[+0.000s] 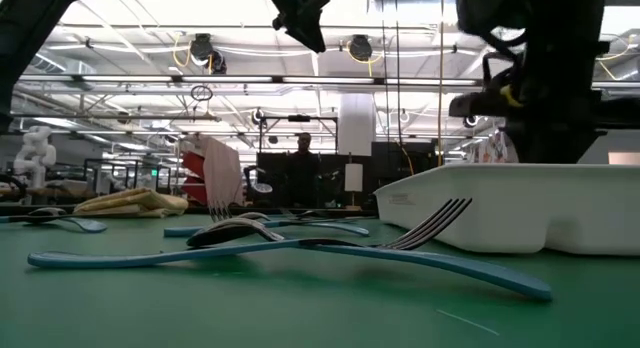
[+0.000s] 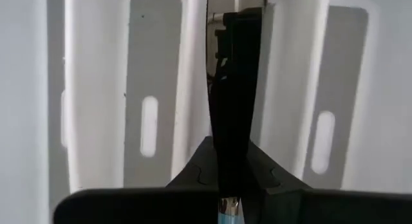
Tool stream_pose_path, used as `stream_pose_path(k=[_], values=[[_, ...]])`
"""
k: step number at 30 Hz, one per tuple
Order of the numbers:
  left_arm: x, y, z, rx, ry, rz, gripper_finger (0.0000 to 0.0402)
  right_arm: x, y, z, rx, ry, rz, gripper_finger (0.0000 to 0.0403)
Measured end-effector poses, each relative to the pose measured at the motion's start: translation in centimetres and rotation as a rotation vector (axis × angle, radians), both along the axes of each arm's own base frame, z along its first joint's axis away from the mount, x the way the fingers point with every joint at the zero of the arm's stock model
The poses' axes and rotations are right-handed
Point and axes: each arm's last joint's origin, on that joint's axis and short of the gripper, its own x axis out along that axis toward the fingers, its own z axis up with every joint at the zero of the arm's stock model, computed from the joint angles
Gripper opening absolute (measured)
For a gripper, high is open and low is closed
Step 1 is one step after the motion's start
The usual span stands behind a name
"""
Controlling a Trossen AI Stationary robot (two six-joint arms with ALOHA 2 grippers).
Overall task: Sort silverware
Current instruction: Put the right blue knife into the tray, then put the left blue knife into the tray
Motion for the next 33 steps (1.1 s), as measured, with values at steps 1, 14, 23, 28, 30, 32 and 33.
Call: stream_pose_path(k=[1, 14, 23, 28, 30, 32, 33], values=[[0.0, 0.1, 0.0, -0.001, 0.001, 0.002, 0.0112, 0.0, -0.1, -0.1, -0.011, 0.013, 0.000, 0.0004], [-0.5, -0.3, -0.7, -0.080, 0.074, -0.083, 0.0112, -0.1, -0.3, 0.1, -0.051, 0.008, 0.009, 0.0186], [-4.8, 2.3, -2.5, -0.292, 0.000, -0.078, 0.0111, -1.0, 0.3, 9.6, -0.319, -0.236, 0.097, 0.0202], [-6.7, 4.4, -8.3, -0.521, 0.085, 0.005, 0.0111, -2.9, 0.4, 13.3, -0.399, -0.161, 0.157, 0.0194], [-6.9, 3.9, -9.9, -0.553, 0.142, -0.031, 0.0112, -3.5, 0.4, 13.6, -0.419, -0.109, 0.180, 0.0192], [-6.8, 3.1, -11.6, -0.592, 0.193, -0.046, 0.0112, -4.0, 0.4, 13.6, -0.423, -0.059, 0.193, 0.0192], [-6.5, 2.7, -12.5, -0.603, 0.206, -0.052, 0.0112, -4.1, 0.5, 13.5, -0.417, -0.052, 0.197, 0.0192]])
